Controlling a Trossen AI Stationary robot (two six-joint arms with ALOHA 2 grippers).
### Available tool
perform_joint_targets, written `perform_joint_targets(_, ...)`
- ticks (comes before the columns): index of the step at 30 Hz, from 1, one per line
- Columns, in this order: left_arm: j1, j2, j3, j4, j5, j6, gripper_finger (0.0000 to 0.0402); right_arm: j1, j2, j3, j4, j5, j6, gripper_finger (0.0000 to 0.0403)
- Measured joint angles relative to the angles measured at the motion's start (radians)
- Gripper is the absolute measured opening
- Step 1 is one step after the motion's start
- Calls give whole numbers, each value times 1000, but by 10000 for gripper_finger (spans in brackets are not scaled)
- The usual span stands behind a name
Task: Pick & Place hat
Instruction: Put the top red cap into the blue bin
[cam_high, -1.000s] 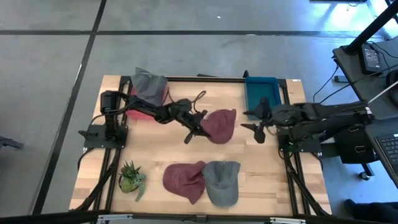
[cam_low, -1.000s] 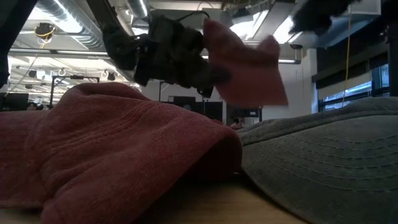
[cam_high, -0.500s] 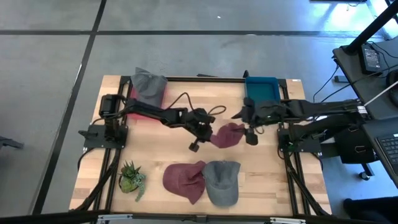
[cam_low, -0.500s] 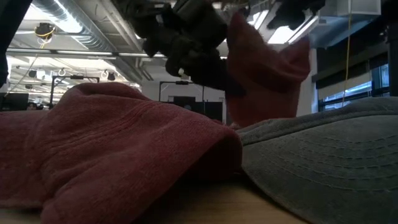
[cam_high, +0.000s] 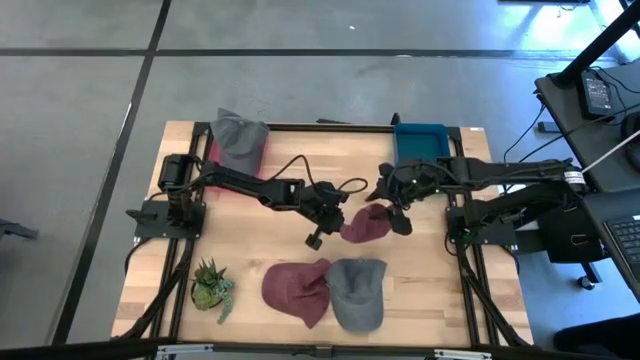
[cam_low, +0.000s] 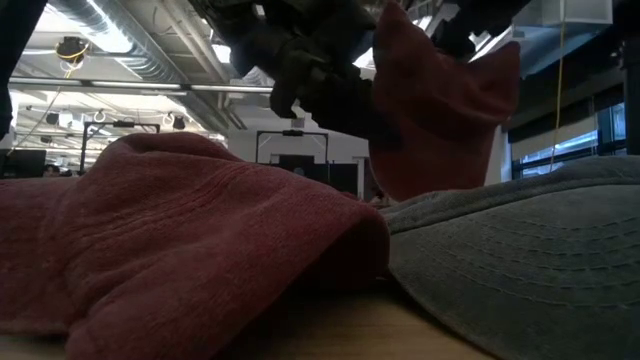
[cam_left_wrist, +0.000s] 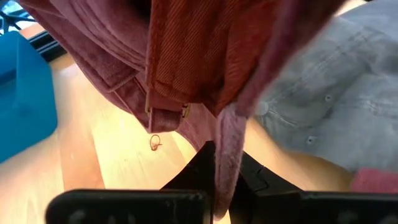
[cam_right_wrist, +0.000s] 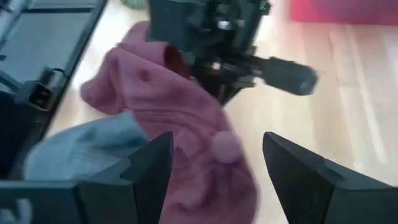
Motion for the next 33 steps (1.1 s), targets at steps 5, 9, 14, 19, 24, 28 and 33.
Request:
perform_joint_targets(5, 7, 0, 0, 32, -1, -38, 12, 0, 17, 0, -7, -1, 22, 245)
perform_joint_targets(9, 7, 0, 0, 38, 0, -46, 12, 1, 19, 0, -26, 3, 18, 225)
perform_joint_targets(14, 8, 0, 0, 40, 1, -49, 12, 1, 19, 0, -68, 35, 20, 131)
perform_joint_targets(19, 19, 0, 0, 45, 1, -73, 12, 1, 18, 0, -70, 37, 5, 32)
perform_joint_targets(24, 34, 0, 0, 59, 1, -146, 17, 1, 18, 0, -67, 112, 10, 34)
perform_joint_targets(28, 38, 0, 0, 63, 1, -154, 28, 1, 18, 0, -67, 135, -5, 35)
perform_joint_targets(33, 40, -1, 0, 77, 1, -154, 50, 1, 13, -1, -84, 135, -1, 35)
